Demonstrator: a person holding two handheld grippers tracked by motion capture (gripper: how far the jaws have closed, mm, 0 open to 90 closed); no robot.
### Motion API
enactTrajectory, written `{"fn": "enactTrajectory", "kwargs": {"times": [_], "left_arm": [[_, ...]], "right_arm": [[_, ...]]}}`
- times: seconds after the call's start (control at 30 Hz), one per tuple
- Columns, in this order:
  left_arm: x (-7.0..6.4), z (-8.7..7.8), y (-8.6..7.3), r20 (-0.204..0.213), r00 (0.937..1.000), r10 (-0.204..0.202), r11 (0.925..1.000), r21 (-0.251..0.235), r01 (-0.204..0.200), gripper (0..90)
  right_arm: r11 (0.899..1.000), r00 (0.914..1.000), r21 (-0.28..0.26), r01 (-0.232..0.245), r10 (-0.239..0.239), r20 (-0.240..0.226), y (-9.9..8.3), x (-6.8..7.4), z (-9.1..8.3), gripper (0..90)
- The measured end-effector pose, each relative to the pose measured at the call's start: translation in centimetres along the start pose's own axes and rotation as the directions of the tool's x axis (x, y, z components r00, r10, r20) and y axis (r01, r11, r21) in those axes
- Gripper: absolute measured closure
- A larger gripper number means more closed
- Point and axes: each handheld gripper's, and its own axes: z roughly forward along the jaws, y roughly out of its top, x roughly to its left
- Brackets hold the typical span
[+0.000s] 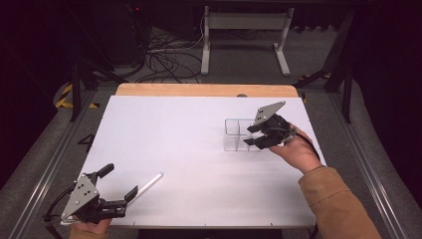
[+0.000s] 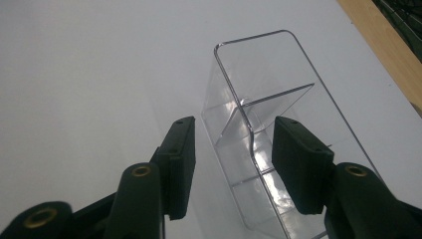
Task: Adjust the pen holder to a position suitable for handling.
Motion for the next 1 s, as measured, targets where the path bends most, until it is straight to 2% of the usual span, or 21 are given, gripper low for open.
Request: {"fn": "enactTrajectory", "kwargs": {"times": [0.17, 0.2, 0.33, 0.4, 0.6, 1.0], "left_arm": [[0.0, 0.1, -0.1, 0.0, 1.0, -0.003, 1.0, 0.006, 0.003, 3.1], [0.0, 0.1, 0.0, 0.0, 1.0, -0.003, 1.0, 0.006, 0.003, 3.1], [0.1, 0.1, -0.1, 0.0, 1.0, -0.006, 1.0, 0.006, 0.006, 3.1], [0.1, 0.1, -0.1, 0.0, 1.0, -0.005, 1.0, 0.007, 0.005, 3.1], [0.1, 0.2, -0.1, -0.001, 1.0, -0.006, 0.9999, 0.011, 0.006, 3.1], [0.1, 0.2, -0.1, 0.0, 1.0, -0.004, 0.9999, 0.01, 0.004, 3.1]], "right_arm": [[0.999, 0.9992, 0.029, 0.037, -0.037, -0.013, 0.2, -0.7, 0.6, 55.4], [0.999, 0.9997, 0.023, 0.026, -0.026, -0.004, 0.2, -0.8, 0.8, 55.7], [0.999, 0.9996, 0.041, 0.028, -0.028, -0.004, 0.0, -1.1, 1.3, 57.4], [0.997, 0.9994, 0.068, 0.034, -0.033, -0.013, -0.2, -1.4, 1.7, 59.1], [0.995, 0.9982, 0.092, 0.048, -0.045, -0.039, -0.1, -1.4, 2.7, 62.7], [0.985, 0.9972, 0.157, 0.068, -0.063, -0.04, 0.0, -1.3, 4.2, 70.5]]}}
